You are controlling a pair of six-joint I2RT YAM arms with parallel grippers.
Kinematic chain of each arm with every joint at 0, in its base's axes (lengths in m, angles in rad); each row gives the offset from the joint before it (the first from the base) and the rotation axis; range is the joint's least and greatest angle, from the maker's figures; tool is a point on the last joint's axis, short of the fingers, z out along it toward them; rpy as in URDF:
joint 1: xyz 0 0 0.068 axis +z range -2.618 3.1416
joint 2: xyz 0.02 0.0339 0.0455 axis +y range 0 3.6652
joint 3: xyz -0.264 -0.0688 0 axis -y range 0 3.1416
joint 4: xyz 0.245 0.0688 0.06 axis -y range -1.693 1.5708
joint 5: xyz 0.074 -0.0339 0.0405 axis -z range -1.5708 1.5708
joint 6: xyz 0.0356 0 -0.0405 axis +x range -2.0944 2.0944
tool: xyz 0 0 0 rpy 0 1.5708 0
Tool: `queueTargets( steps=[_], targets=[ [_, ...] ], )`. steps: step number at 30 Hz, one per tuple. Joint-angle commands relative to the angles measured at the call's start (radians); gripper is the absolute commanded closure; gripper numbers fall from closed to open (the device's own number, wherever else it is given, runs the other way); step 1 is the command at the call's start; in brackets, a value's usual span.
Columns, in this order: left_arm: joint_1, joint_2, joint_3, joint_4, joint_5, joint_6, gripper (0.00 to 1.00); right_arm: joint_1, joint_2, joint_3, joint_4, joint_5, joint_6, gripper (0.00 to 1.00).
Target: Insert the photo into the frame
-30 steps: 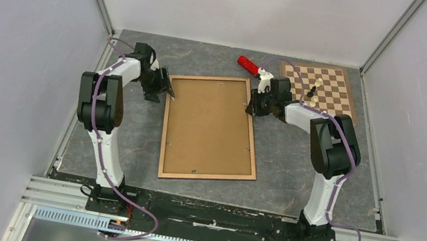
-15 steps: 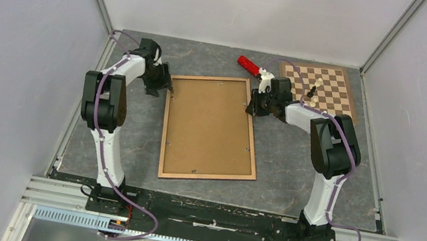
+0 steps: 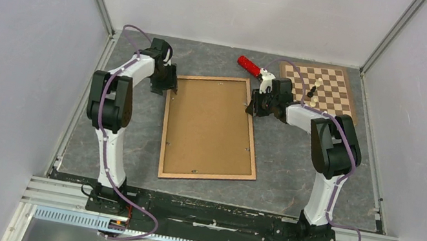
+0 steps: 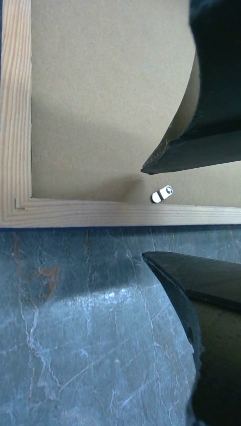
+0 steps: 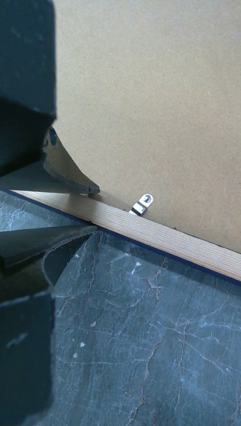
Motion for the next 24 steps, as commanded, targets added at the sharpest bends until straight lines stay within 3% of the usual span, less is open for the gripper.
queueTargets(
  steps=[1, 17, 24],
  targets=[
    [0.005, 0.014, 0.037, -0.005, -0.051, 0.058, 0.36, 0.003, -0.006, -0.033, -0.033, -0.021, -0.013, 0.75],
    [-0.001, 0.015, 0.000, -0.025, -0.044, 0.109, 0.48, -0.003, -0.007, -0.037, -0.034, -0.022, -0.010, 0.76],
    [-0.019, -0.008, -0.041, -0.026, -0.049, 0.136, 0.48, -0.005, 0.000, -0.034, -0.008, -0.025, -0.006, 0.76]
  ],
)
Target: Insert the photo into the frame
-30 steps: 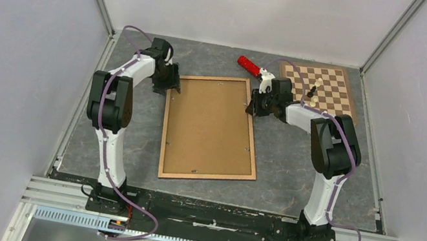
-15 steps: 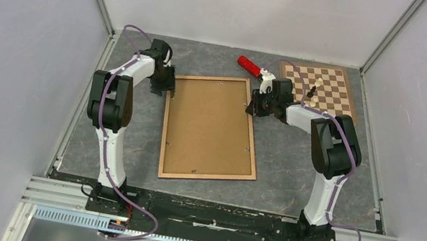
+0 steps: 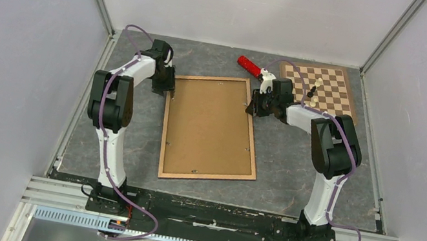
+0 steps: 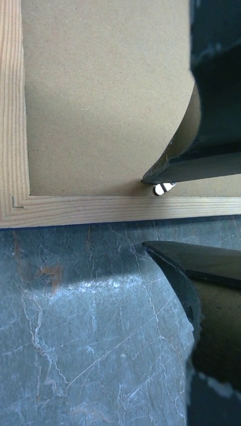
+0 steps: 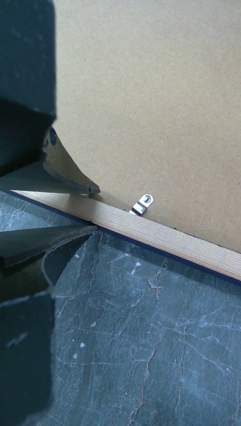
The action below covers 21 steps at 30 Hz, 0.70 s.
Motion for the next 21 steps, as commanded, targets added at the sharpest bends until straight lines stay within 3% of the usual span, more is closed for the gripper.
queueTargets(
  steps=[1, 21],
  targets=[
    [-0.016, -0.023, -0.041, -0.024, -0.021, 0.080, 0.48, -0.001, 0.003, -0.025, -0.025, -0.017, -0.013, 0.76],
    [-0.022, -0.077, -0.126, -0.024, -0.007, 0.107, 0.59, -0.005, 0.001, -0.025, -0.025, -0.015, -0.011, 0.77]
  ],
)
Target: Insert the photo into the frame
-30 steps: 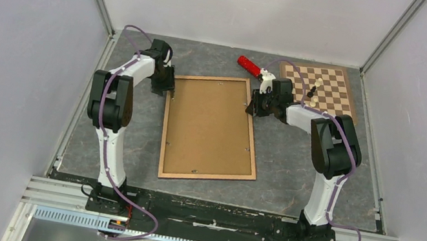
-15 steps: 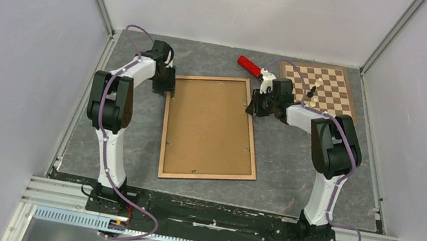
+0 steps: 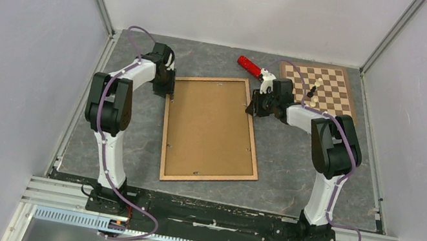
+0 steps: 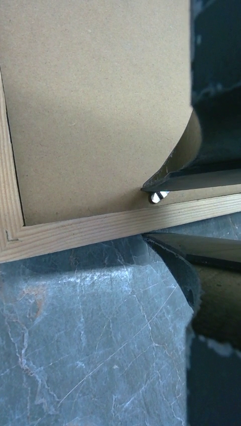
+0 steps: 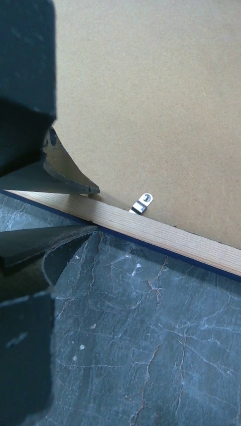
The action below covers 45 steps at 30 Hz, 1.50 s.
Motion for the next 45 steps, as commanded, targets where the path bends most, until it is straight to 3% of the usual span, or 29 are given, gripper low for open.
queueTargets(
  steps=[1, 19, 29, 34, 39, 45],
  targets=[
    [-0.004, -0.026, -0.046, -0.080, -0.003, 0.048, 0.59, -0.002, 0.002, -0.022, -0.031, -0.004, -0.014, 0.77],
    [-0.011, -0.001, -0.037, -0.116, 0.163, 0.146, 0.70, -0.001, 0.032, -0.017, -0.006, 0.018, 0.031, 0.88],
    [-0.034, 0.048, 0.019, -0.176, 0.196, 0.304, 0.70, -0.001, 0.050, -0.015, -0.007, 0.013, 0.030, 0.92],
    [-0.043, 0.049, 0.037, -0.188, 0.189, 0.340, 0.64, -0.001, 0.054, -0.014, -0.008, 0.013, 0.029, 0.94],
    [-0.042, 0.060, 0.071, -0.212, 0.214, 0.223, 0.50, 0.001, 0.057, -0.015, -0.008, 0.012, 0.029, 0.95],
    [-0.041, 0.069, 0.086, -0.209, 0.203, 0.145, 0.45, 0.001, 0.048, -0.021, -0.009, 0.011, 0.026, 0.96]
  ],
)
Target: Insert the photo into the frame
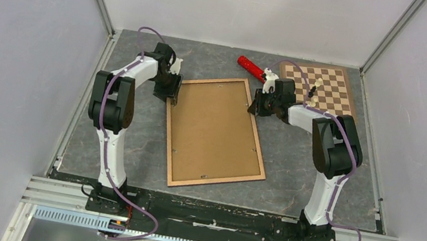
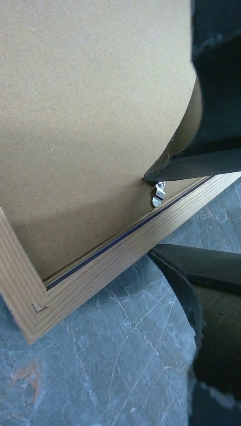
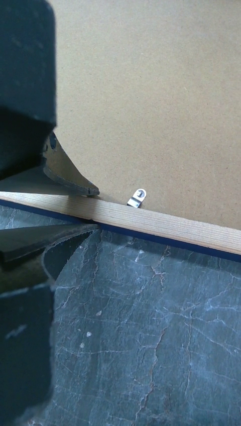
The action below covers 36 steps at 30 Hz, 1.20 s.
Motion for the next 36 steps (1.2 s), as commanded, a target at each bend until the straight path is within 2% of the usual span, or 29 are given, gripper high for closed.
queueTargets(
  steps=[1, 7, 26, 36],
  targets=[
    [-0.030, 0.030, 0.015, -0.060, 0.067, -0.080, 0.45, 0.014, 0.045, -0.019, -0.015, 0.004, -0.009, 0.96],
    [-0.029, 0.013, -0.018, -0.058, 0.033, -0.074, 0.50, 0.014, 0.045, -0.018, -0.015, 0.005, -0.008, 0.96],
    [0.022, -0.007, -0.060, -0.022, 0.007, -0.157, 0.45, 0.013, 0.044, -0.022, -0.014, -0.002, -0.008, 0.97],
    [0.043, -0.029, -0.072, 0.008, -0.018, -0.181, 0.46, 0.013, 0.042, -0.026, -0.014, -0.004, -0.010, 0.97]
  ],
)
